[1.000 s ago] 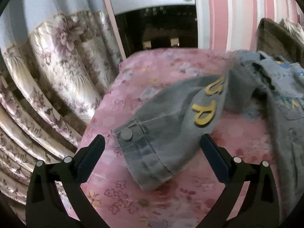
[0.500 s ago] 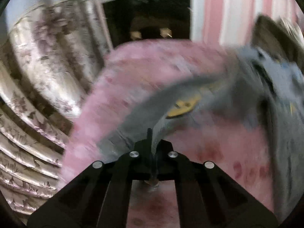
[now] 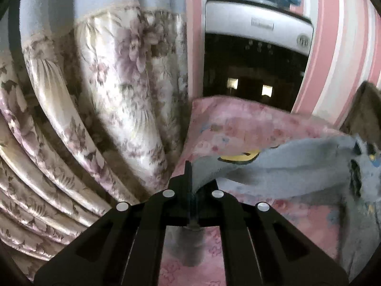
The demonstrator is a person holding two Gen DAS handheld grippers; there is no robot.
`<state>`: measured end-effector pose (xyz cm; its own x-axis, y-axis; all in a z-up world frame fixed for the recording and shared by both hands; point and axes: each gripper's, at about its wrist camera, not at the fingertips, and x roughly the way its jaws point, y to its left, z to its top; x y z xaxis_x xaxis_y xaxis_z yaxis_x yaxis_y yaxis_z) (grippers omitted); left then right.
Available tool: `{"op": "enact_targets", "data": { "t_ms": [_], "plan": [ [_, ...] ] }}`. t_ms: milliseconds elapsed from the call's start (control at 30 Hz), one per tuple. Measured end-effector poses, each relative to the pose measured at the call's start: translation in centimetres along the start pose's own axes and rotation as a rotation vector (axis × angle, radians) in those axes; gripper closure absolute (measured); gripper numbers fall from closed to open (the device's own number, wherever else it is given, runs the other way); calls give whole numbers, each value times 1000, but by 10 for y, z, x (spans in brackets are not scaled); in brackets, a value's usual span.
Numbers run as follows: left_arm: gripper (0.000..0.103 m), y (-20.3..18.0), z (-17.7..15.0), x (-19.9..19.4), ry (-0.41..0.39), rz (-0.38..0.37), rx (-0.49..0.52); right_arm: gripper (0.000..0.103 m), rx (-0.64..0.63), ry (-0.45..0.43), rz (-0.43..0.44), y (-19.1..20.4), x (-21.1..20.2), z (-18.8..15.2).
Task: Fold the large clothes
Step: 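Move the left gripper to the other sleeve cuff and grasp it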
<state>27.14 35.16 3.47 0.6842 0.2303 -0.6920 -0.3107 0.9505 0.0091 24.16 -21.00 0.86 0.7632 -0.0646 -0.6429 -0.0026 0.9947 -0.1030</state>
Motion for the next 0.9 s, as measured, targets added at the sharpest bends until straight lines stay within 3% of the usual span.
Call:
{"op": "enact_targets", "data": {
  "t_ms": [33, 100, 133, 167, 200, 267, 433, 500, 633, 900],
  "plan": [
    [99, 3, -1, 5, 26, -13, -24, 3, -3, 6, 1, 0, 1, 0],
    [86, 17, 6, 16, 65, -40, -75, 3, -7, 12, 1, 2, 3, 1],
    [65, 22, 8, 16, 65, -30, -86, 3, -12, 14, 4, 3, 3, 2],
    [53, 28, 14, 18, 59, -7, -97, 3, -19, 14, 5, 4, 2, 2],
    [33, 33, 19, 20, 55, 14, -103, 3, -24, 12, 4, 5, 2, 2],
    [23, 39, 31, 25, 58, 27, -104, 3, -28, 10, 1, 5, 2, 1],
    [13, 46, 48, 44, 77, 108, -120, 3, -19, 27, 9, 3, 4, -3],
    [13, 51, 51, 56, 109, 100, -152, 3, -16, 32, 12, 3, 4, -3],
    [13, 58, 52, 74, 127, 156, -174, 3, -20, 32, 14, 4, 3, -3],
    [11, 57, 30, 98, 182, 77, -189, 3, -22, 37, 15, 5, 4, -4]
  ]
}}
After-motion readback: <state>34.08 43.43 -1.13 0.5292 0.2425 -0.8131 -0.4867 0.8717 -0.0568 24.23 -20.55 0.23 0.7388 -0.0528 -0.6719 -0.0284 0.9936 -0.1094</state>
